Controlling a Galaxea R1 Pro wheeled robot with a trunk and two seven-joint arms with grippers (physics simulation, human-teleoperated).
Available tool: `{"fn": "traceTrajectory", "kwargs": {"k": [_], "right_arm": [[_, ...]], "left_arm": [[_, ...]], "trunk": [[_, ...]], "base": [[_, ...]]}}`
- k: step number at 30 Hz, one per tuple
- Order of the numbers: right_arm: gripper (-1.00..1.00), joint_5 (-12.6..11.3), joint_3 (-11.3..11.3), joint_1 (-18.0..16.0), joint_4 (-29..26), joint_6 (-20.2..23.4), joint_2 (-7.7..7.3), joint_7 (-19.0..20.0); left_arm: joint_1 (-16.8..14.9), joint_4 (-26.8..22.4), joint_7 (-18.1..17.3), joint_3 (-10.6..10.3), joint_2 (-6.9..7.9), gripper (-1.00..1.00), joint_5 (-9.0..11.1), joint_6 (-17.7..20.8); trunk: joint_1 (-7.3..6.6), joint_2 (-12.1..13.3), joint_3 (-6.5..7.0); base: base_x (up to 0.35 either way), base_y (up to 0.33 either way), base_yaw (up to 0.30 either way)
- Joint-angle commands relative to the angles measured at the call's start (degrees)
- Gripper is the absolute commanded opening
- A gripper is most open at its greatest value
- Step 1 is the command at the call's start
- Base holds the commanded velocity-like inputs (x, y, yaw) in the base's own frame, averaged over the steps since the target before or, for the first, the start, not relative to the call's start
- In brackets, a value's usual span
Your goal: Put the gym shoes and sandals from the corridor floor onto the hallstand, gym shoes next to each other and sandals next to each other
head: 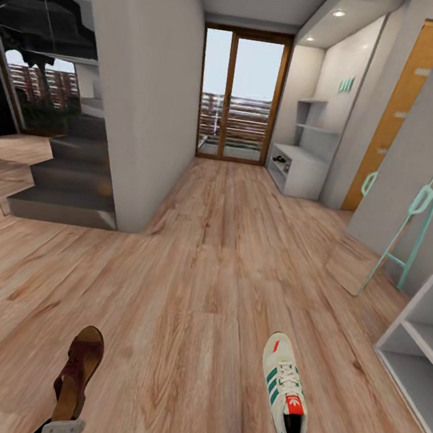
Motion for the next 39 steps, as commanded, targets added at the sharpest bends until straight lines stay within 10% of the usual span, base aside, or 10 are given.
{"fn": "traceTrajectory", "kwargs": {"k": [1, 39], "right_arm": [[-1.0, 0.2, 0.0, 0.0, 0.0, -0.2, -0.01, -0.3], [-1.0, 0.3, 0.1, 0.0, 0.1, -0.2, -0.04, -0.3]], "left_arm": [[0.0, 0.0, -0.5, 0.5, -0.04, -1.0, -0.4, -0.2], [0.0, 0.0, -0.5, 0.5, 0.03, -1.0, -0.4, -0.2]], "trunk": [[0.02, 0.0, -0.05], [0.02, 0.0, -0.05]], "base": [[0.338, -0.1, 0.0], [0.338, -0.117, 0.0]]}}
